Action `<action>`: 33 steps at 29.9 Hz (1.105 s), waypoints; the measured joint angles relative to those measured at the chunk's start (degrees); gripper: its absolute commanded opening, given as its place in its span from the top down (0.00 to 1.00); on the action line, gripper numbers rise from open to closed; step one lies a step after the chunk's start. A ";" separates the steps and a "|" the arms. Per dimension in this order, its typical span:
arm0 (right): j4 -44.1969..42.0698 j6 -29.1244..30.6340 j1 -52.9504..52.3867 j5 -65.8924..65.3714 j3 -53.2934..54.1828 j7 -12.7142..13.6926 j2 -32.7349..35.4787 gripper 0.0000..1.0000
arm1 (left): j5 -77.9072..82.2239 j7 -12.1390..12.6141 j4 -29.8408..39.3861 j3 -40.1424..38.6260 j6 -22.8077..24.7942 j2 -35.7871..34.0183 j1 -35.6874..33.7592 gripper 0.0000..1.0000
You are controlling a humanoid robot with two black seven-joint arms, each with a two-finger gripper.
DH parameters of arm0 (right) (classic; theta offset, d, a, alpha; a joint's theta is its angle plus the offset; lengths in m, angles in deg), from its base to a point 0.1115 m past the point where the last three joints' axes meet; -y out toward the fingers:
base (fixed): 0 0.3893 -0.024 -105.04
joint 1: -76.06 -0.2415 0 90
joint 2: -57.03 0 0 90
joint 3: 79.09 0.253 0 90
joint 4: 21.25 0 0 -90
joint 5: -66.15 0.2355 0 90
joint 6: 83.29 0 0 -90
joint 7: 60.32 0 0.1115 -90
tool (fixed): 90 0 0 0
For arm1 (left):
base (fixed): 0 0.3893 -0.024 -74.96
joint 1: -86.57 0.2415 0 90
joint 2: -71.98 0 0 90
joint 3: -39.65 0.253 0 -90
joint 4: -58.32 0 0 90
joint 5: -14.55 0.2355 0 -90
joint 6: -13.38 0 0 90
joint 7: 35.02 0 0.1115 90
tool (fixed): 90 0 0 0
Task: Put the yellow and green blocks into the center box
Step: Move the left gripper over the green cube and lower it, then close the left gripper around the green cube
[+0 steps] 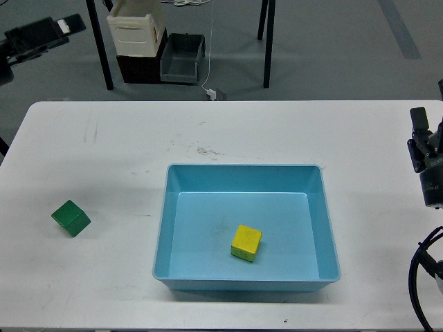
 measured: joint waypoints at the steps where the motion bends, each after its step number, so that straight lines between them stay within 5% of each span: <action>1: -0.25 0.17 0.42 1.40 0.39 0.34 0.10 0.00 | 1.34 0.00 0.99 1.45 0.00 -0.53 -0.30 0.01; 14: -8.50 4.23 2.96 30.72 1.47 5.34 7.00 0.00 | 32.12 -0.01 11.06 21.29 0.00 -6.45 -3.62 0.01; 33: -9.38 4.03 3.14 31.74 1.53 5.03 7.47 0.00 | 39.01 0.02 6.01 34.27 -0.01 -6.50 -4.50 0.00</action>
